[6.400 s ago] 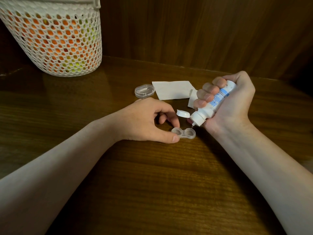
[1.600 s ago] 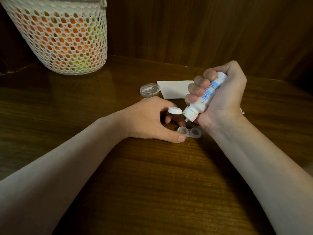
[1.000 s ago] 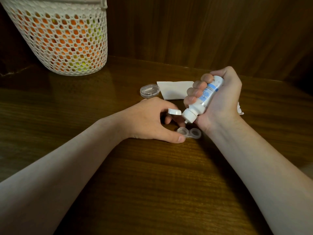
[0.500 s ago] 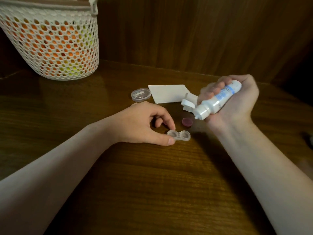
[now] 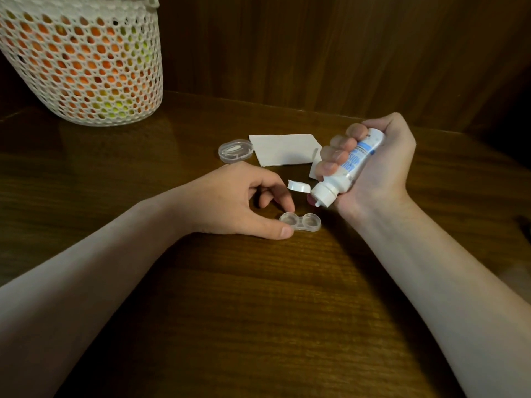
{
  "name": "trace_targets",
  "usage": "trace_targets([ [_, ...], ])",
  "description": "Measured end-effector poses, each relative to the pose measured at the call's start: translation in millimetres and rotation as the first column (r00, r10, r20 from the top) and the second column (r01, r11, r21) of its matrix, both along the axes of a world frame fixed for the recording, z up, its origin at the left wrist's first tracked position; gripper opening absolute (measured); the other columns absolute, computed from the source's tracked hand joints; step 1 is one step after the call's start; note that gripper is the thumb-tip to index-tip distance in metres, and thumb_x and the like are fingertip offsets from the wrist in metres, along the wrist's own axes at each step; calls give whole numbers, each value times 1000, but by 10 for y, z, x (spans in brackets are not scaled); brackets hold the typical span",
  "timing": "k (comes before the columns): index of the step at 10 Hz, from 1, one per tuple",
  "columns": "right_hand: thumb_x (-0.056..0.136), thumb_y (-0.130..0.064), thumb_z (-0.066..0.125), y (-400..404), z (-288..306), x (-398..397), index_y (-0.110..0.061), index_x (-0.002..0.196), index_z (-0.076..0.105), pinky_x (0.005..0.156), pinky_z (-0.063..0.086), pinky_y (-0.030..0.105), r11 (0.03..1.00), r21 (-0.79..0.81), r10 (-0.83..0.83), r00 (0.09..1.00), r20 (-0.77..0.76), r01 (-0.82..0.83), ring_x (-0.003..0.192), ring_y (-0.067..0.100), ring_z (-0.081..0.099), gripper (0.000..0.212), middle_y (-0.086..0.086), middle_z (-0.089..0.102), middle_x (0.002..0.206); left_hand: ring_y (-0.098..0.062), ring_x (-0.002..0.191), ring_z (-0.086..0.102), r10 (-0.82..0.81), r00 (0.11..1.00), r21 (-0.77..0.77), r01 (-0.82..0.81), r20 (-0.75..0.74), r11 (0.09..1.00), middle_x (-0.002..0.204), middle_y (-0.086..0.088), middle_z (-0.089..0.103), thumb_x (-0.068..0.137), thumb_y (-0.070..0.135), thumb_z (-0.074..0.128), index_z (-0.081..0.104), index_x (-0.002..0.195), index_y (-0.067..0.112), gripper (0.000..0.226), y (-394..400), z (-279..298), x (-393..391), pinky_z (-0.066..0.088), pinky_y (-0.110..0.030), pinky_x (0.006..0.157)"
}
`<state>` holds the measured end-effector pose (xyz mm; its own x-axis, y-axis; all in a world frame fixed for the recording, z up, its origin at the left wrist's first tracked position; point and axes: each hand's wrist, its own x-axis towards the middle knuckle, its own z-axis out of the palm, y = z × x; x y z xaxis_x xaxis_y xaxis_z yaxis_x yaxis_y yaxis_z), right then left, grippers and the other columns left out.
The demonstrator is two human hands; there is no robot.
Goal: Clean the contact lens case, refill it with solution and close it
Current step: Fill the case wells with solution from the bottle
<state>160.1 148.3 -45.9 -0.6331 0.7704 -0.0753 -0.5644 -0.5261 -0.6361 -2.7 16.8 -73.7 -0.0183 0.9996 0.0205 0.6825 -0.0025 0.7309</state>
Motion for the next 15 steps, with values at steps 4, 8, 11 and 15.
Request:
trace_targets([
  [4, 91, -27, 49, 7, 10, 5, -19, 54, 51, 46, 39, 22, 999, 36, -3, 1000, -1, 3, 45, 10, 40, 37, -4, 45, 54, -2, 67, 47, 0, 1000, 10, 1, -8, 1000, 83, 19, 58, 80, 48, 89, 77, 104, 42, 28, -7, -1, 1, 39, -21, 57],
  [8, 89, -27, 52, 11, 5, 1, -19, 56, 51, 46, 38, 22, 1000, 25, -18, 1000, -7, 18, 46, 10, 40, 34, -4, 45, 55, -3, 68, 49, 0, 1000, 6, 0, -10, 1000, 83, 19, 58, 80, 50, 88, 77, 105, 42, 28, -1, 3, 5, 40, -21, 58],
  [11, 89, -27, 52, 23, 1, -4, -19, 54, 52, 46, 39, 22, 1000, 16, -18, 1000, -14, 18, 44, 10, 41, 36, -5, 46, 54, -3, 69, 49, -6, 1000, 2, 6, 10, 1000, 86, 15, 59, 81, 48, 89, 77, 104, 41, 27, -3, 1, 6, 41, -21, 58],
  [15, 88, -28, 52, 26, 0, -8, -19, 53, 52, 47, 39, 22, 1000, 18, -16, 1000, -13, 17, 44, 10, 41, 36, -5, 46, 53, 0, 68, 50, -2, 1000, -2, 2, 13, 1000, 84, 17, 59, 81, 50, 89, 76, 104, 43, 27, -2, -6, -6, 43, -18, 56],
])
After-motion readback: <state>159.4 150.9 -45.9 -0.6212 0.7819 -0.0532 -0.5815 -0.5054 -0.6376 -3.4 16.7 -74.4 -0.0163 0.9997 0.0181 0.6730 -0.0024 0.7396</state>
